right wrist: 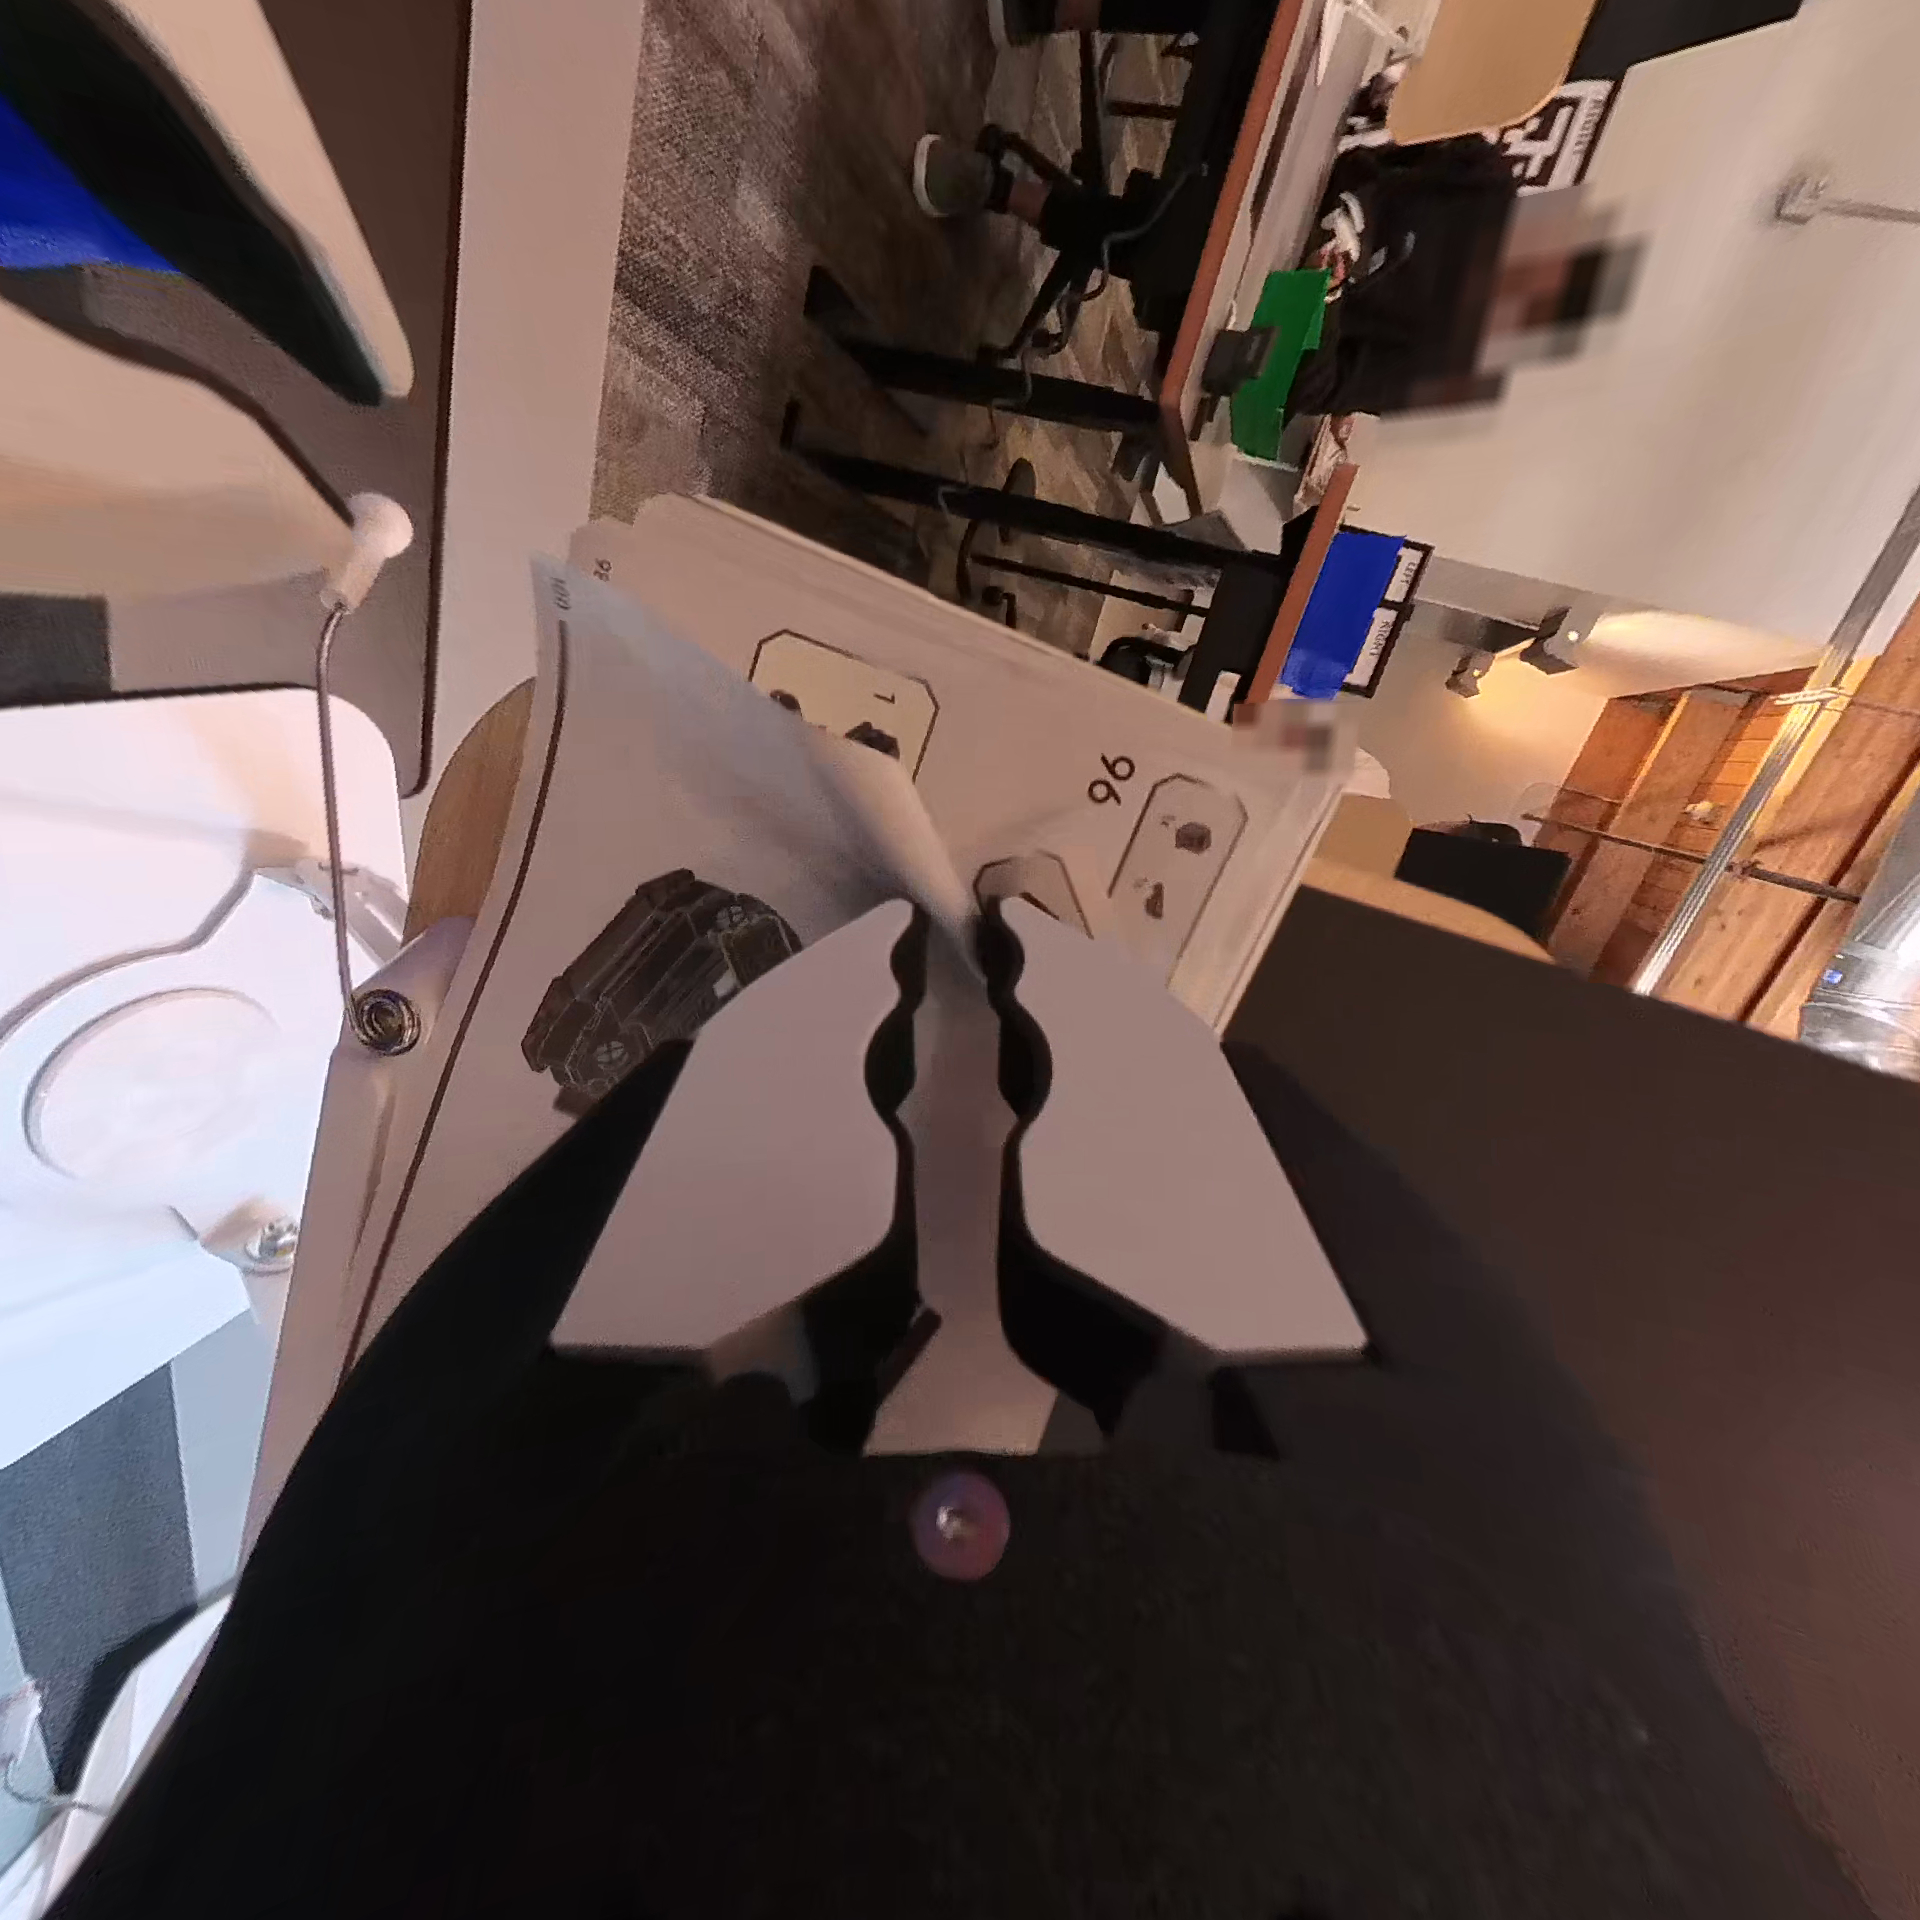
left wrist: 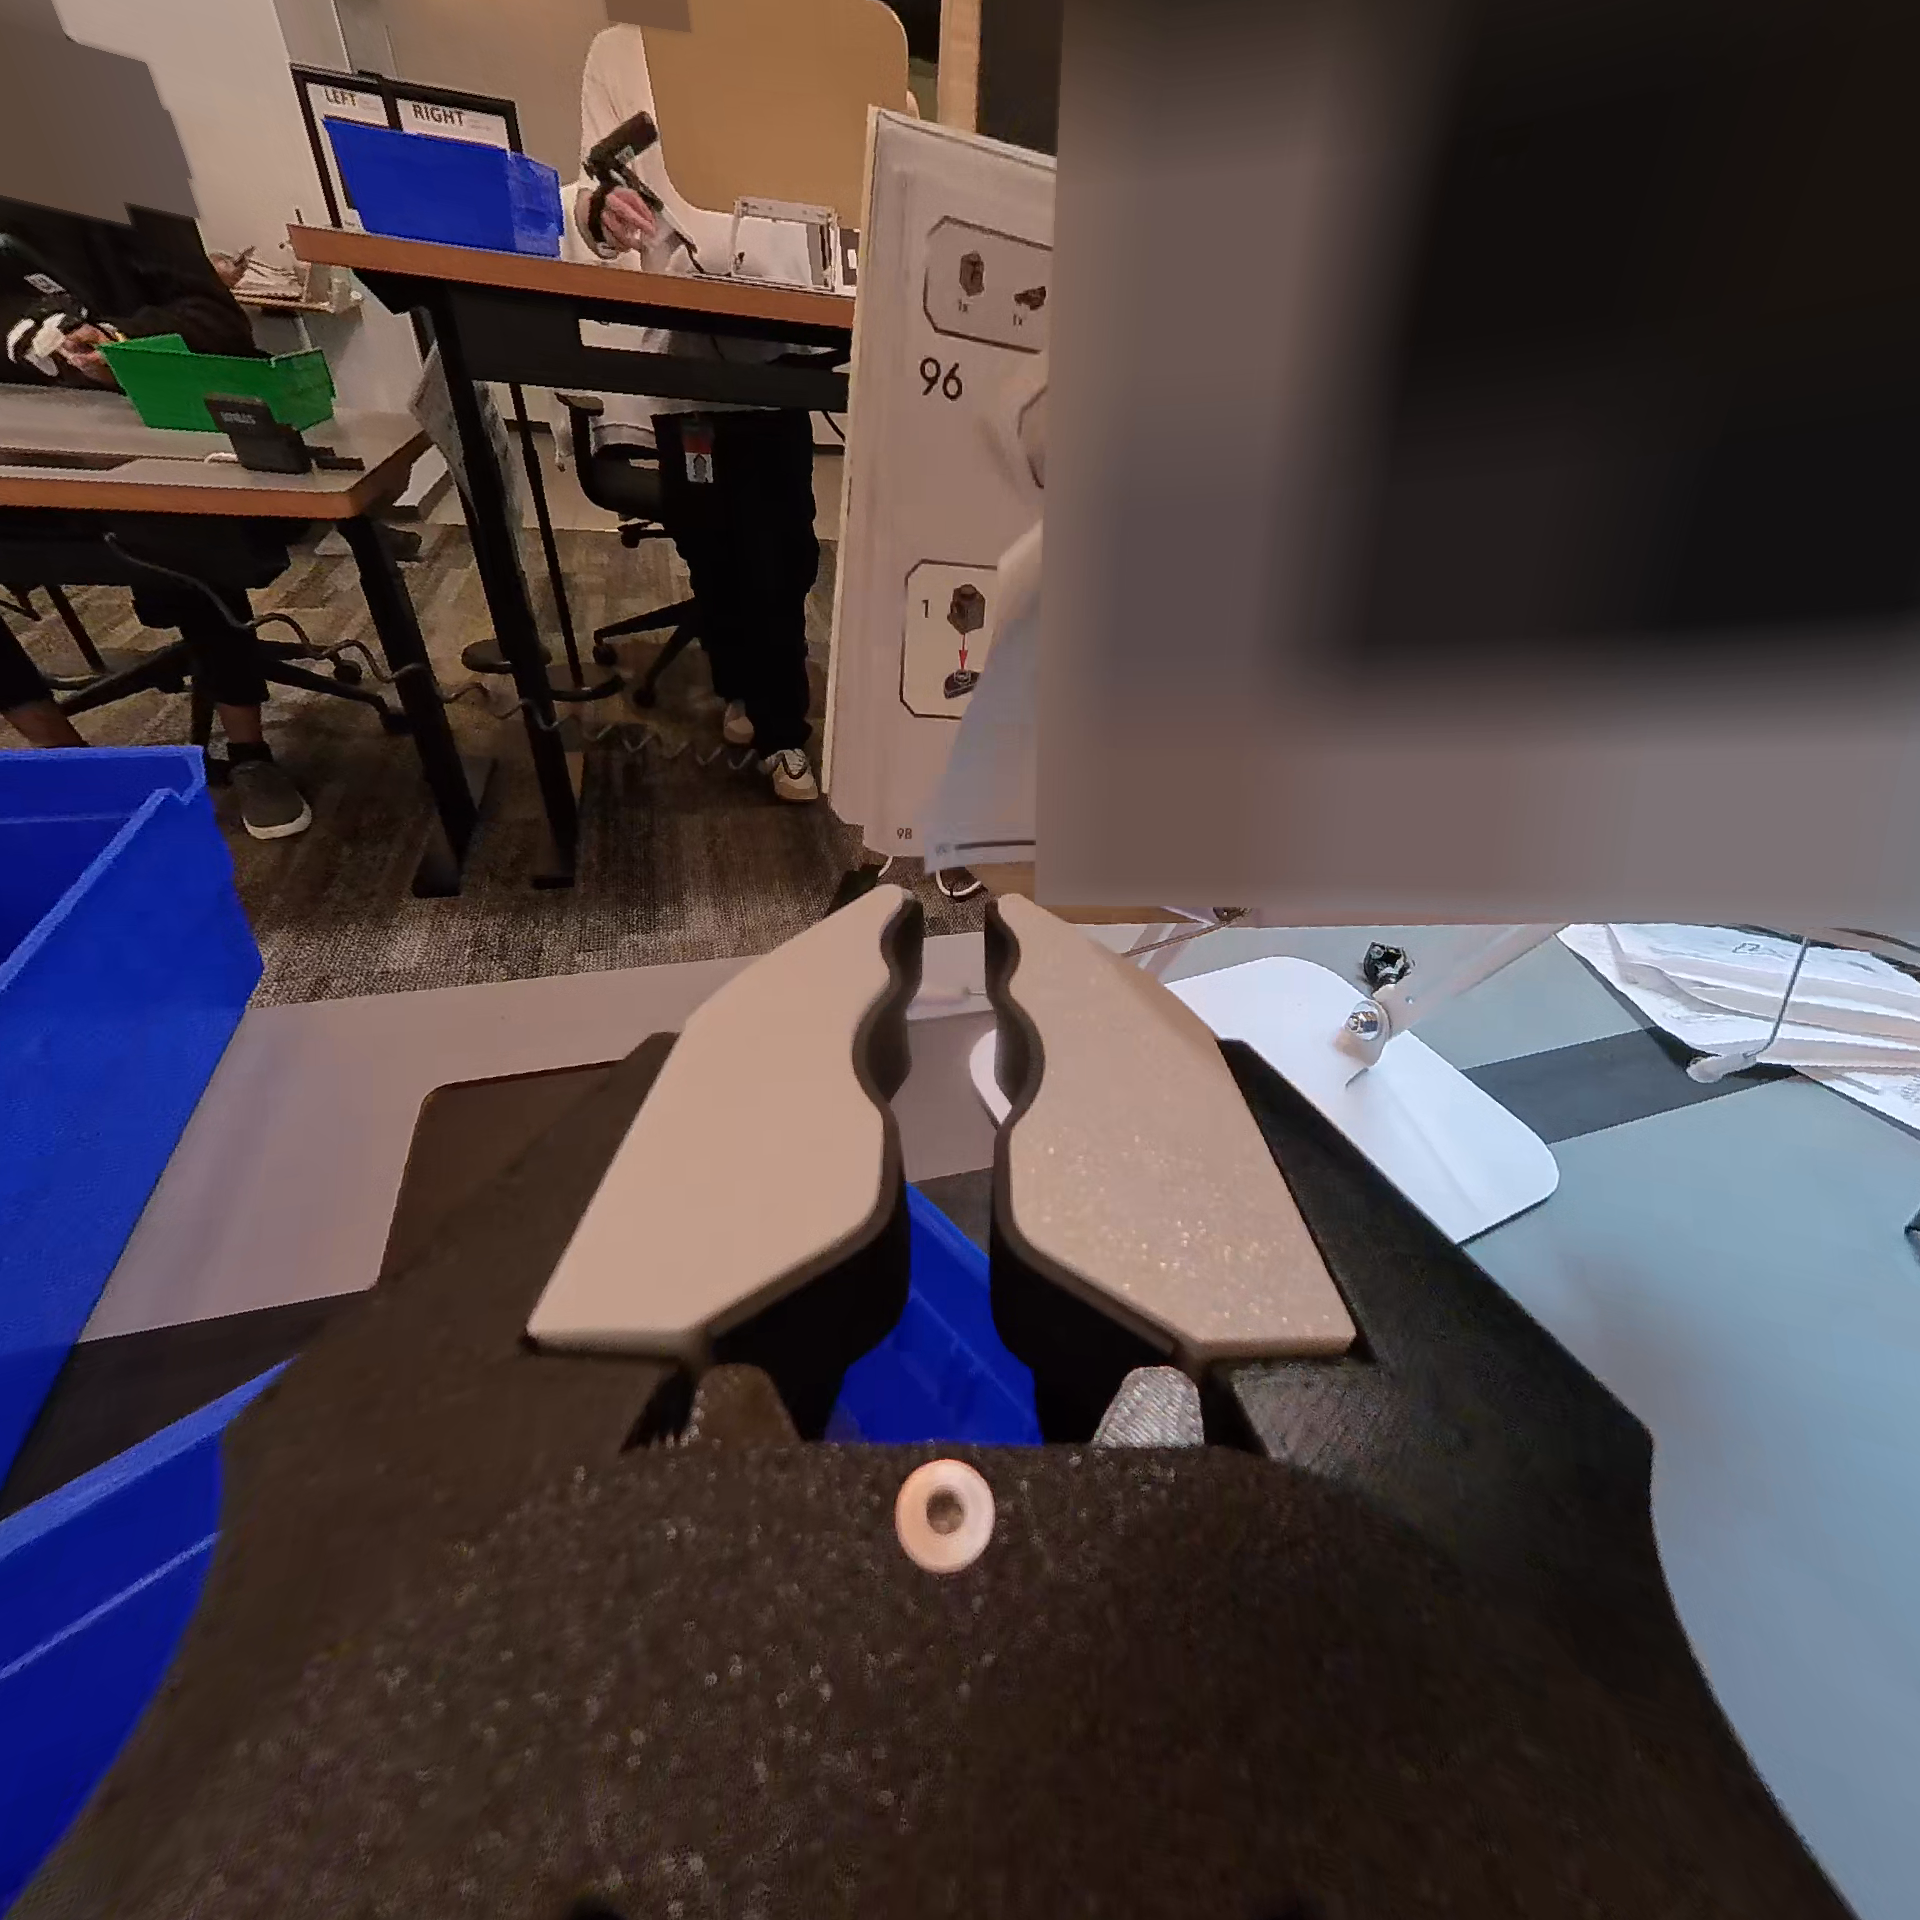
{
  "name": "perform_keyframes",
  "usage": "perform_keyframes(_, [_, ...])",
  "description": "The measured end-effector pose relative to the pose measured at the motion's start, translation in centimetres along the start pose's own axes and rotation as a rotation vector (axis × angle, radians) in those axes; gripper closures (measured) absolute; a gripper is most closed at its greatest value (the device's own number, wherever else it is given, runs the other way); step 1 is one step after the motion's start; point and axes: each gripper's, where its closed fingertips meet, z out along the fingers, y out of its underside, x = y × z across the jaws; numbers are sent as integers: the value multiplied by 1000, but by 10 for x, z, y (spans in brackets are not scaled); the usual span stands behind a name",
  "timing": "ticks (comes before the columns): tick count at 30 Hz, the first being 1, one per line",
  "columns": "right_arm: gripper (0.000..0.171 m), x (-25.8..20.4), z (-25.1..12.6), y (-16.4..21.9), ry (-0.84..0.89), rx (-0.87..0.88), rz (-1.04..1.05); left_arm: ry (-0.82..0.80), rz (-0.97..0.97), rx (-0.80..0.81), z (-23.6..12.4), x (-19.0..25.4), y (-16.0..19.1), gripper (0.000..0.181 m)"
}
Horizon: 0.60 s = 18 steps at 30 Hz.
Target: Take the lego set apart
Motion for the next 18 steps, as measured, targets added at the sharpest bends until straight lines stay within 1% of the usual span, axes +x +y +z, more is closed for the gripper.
perform_keyframes(3, [167,0,-10,7,55,48,25,3,5,-1,0,1,0,170])
perform_keyframes(5, [169,-3,-22,10,82,109,93,16,13,10,0,5,-3,168])
perform_keyframes(7, [170,-6,-35,16,122,158,150,21,41,18,0,9,-7,163])
perform_keyframes(9, [170,-9,-45,27,156,184,207,41,63,21,0,14,-11,153])
perform_keyframes(12, [170,-6,-62,44,224,246,309,187,41,48,-3,38,-20,139])
perform_keyframes(14, [170,-4,-72,56,242,288,387,338,51,59,-7,61,-24,128])
perform_keyframes(16, [170,-5,-81,66,250,329,452,491,83,40,-14,88,-21,122])
perform_keyframes(18, [169,-5,-92,74,266,383,500,535,122,39,-12,108,-20,116])
